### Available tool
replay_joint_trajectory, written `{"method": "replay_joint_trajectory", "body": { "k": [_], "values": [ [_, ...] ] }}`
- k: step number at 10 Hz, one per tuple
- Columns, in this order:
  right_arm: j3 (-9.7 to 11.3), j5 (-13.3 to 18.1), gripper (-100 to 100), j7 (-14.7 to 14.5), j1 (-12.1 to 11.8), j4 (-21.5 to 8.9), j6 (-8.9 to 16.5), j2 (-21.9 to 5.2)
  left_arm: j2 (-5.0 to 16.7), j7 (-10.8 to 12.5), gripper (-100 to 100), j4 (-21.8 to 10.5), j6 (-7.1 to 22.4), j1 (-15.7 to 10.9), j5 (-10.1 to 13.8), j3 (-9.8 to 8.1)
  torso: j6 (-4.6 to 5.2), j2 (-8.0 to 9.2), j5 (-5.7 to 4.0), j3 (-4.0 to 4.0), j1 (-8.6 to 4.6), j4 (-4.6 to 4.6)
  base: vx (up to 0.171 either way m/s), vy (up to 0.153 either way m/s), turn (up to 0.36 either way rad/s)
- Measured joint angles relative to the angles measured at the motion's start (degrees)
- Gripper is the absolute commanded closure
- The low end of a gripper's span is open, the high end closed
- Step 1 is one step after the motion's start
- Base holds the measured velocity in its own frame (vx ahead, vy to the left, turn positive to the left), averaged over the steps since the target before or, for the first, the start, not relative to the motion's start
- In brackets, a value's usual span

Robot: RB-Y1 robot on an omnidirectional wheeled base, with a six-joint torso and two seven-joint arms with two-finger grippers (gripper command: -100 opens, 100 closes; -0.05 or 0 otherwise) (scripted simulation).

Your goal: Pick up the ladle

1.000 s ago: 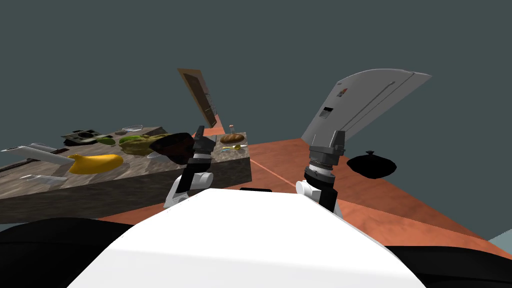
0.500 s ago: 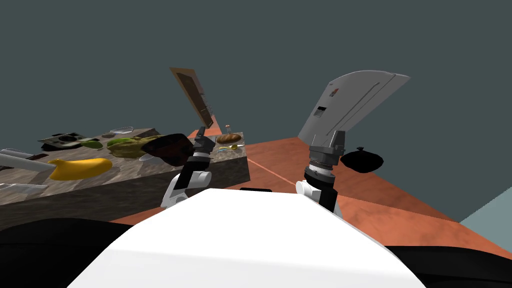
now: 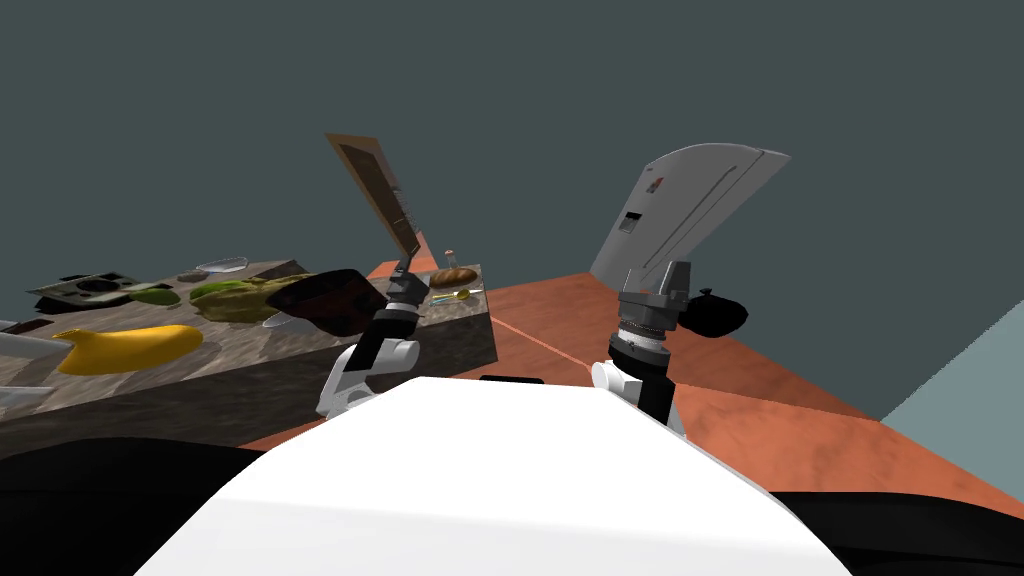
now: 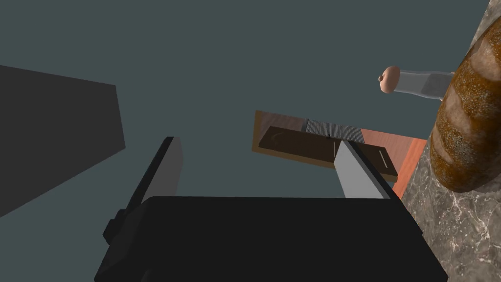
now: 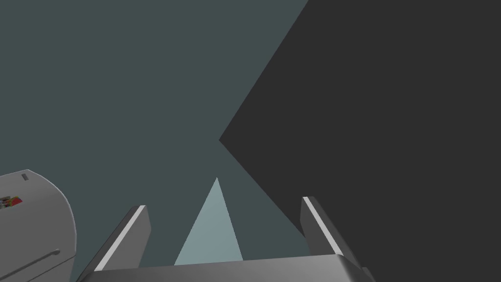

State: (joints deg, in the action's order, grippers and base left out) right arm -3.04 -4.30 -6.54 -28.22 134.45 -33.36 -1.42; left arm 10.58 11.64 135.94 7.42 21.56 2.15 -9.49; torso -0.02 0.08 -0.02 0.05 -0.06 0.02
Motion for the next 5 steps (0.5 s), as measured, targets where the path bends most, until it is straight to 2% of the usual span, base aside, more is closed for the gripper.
{"method": "replay_joint_trajectory", "body": {
  "k": [4,5],
  "values": [
    [0.0,0.0,0,0.0,0.0,0.0,0.0,0.0,1.0,0.7,-100,-0.2,6.8,-1.4,0.6,-1.71,-0.01,-0.02,0.00,-0.01,0.01,0.00,-0.010,-0.022,-0.055],
    [0.0,0.0,0,0.0,0.0,0.0,0.0,0.0,1.0,0.7,-100,-0.4,8.0,-1.7,0.6,-1.78,-0.01,-0.04,0.01,-0.02,0.06,-0.01,-0.005,-0.017,-0.145]
  ]
}}
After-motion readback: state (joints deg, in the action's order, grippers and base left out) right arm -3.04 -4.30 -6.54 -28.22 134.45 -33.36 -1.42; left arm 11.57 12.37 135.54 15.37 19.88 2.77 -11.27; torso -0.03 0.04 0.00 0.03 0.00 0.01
